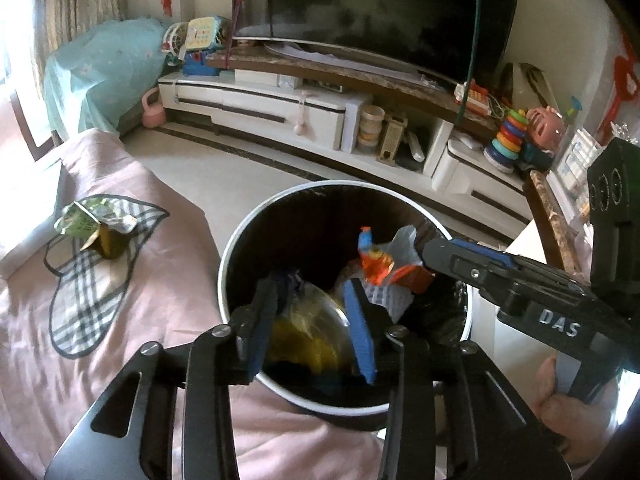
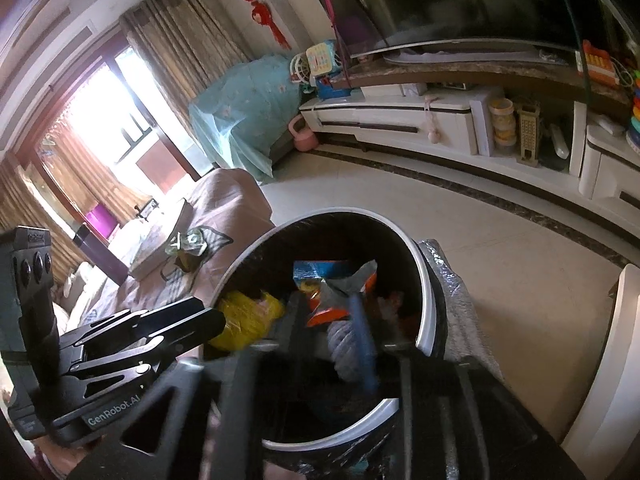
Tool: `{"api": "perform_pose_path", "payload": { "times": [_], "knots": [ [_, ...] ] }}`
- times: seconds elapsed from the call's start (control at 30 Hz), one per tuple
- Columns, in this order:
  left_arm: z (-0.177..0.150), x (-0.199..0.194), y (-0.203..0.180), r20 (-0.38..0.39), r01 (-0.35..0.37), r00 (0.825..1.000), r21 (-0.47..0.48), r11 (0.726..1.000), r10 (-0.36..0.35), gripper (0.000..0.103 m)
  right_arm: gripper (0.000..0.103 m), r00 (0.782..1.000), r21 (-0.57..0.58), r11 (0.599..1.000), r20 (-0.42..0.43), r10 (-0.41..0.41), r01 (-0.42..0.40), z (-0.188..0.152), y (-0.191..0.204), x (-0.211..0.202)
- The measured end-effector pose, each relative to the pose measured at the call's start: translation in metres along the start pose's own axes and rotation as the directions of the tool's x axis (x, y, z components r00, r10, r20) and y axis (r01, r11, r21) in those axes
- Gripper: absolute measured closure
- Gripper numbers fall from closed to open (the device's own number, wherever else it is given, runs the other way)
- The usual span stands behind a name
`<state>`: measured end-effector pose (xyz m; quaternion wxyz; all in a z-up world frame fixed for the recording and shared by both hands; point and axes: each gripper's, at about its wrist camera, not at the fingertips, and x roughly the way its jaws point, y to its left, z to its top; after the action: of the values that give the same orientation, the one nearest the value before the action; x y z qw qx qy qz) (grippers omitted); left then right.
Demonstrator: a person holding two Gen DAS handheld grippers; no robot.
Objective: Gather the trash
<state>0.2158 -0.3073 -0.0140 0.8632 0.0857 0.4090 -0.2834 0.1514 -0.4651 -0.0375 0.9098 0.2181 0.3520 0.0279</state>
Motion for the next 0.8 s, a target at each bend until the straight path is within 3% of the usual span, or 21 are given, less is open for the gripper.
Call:
{"api": "perform_pose_path", "payload": {
  "times": [0.13, 0.27, 0.37, 0.47, 0.8],
  "knots": [
    [-0.005, -0.012, 0.004, 0.021, -0.017, 1.000, -0.001, 1.000, 0.017, 0.053, 0.050, 1.000, 0.005, 1.000, 0.028, 0.013, -0.014, -0.001, 0.003, -0.010],
    [-0.015, -0.028, 0.012, 0.043, -0.025, 0.999, -0.032, 0.999, 0.026, 0.038, 0.019, 0.997, 0.015, 1.000, 0.067, 0.024, -0.025, -0.003, 0.006, -0.022],
    [-0.028, -0.044, 0.022, 0.066, -0.019, 0.998, -0.077, 0.997, 0.024, 0.029, 0.005, 0.996, 0.027, 0.999, 0.089, 0.032, -0.035, -0.008, 0.009, -0.031],
    [-0.045, -0.059, 0.030, 0.089, -0.014, 0.996, -0.124, 0.992, 0.025, 0.024, 0.001, 0.994, 0.038, 0.999, 0.107, 0.034, -0.038, -0.017, 0.015, -0.041],
    [-0.107, -0.105, 0.055, 0.145, -0.039, 0.987, -0.210, 0.977, 0.070, 0.017, 0.000, 0.989, 0.054, 0.998, 0.151, 0.002, -0.010, -0.063, 0.036, -0.065]
  ]
}}
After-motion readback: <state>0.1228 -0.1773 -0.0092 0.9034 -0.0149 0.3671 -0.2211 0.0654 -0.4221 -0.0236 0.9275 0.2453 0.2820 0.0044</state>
